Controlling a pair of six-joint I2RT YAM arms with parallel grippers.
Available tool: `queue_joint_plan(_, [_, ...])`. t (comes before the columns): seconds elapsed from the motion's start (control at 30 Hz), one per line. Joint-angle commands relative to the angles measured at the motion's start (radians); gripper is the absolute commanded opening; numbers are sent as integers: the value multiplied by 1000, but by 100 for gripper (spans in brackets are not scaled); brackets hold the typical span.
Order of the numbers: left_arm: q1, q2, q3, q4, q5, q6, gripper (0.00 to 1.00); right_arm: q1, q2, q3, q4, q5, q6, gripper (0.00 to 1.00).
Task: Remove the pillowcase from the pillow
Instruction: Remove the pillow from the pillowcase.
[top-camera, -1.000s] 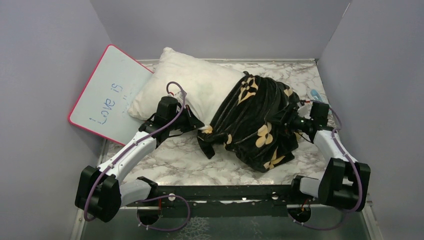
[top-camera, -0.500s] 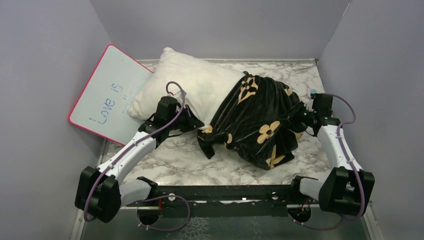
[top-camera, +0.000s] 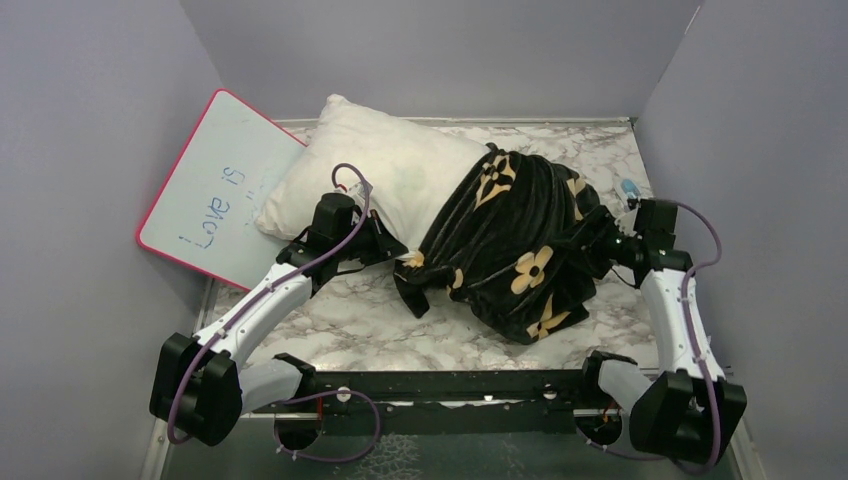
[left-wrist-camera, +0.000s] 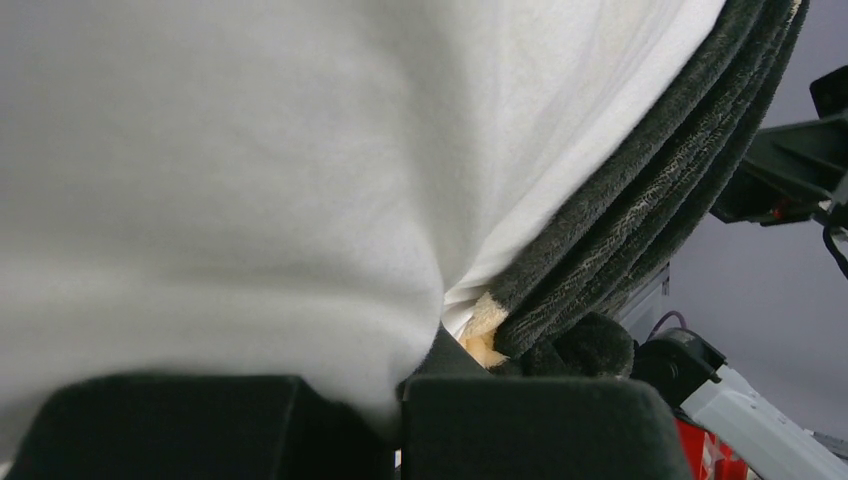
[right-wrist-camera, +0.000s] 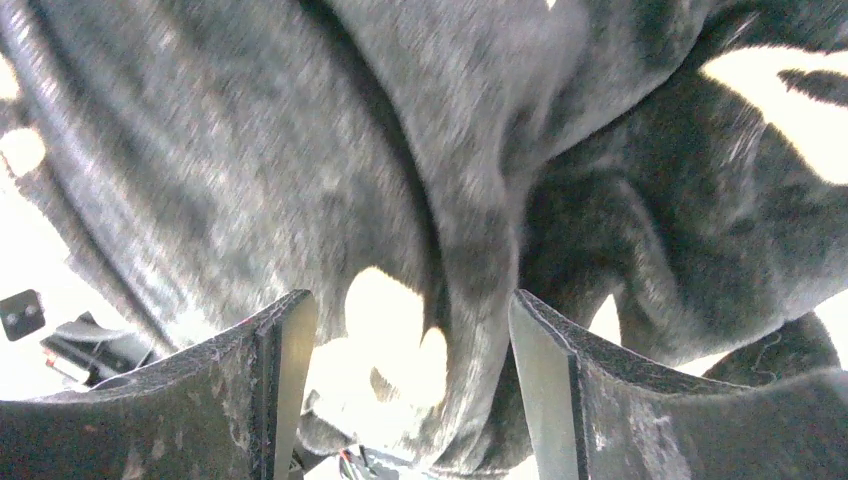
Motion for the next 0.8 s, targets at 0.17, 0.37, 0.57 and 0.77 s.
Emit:
queue_joint_plan(0.17, [14, -30, -7, 3, 7, 21, 0, -5, -360, -156, -192, -224, 117, 76])
queue_joint_plan(0.37, [14, -25, -8, 16, 16, 20, 0, -4, -468, -195, -305, -317, 51, 76])
queue_joint_plan(0.57, [14, -18, 0, 17, 17, 25, 0, -4, -429, -217, -383, -270, -75, 76])
queue_joint_plan(0.77, [14, -12, -2, 23, 19, 19, 0, 8, -391, -280, -352, -256, -114, 76])
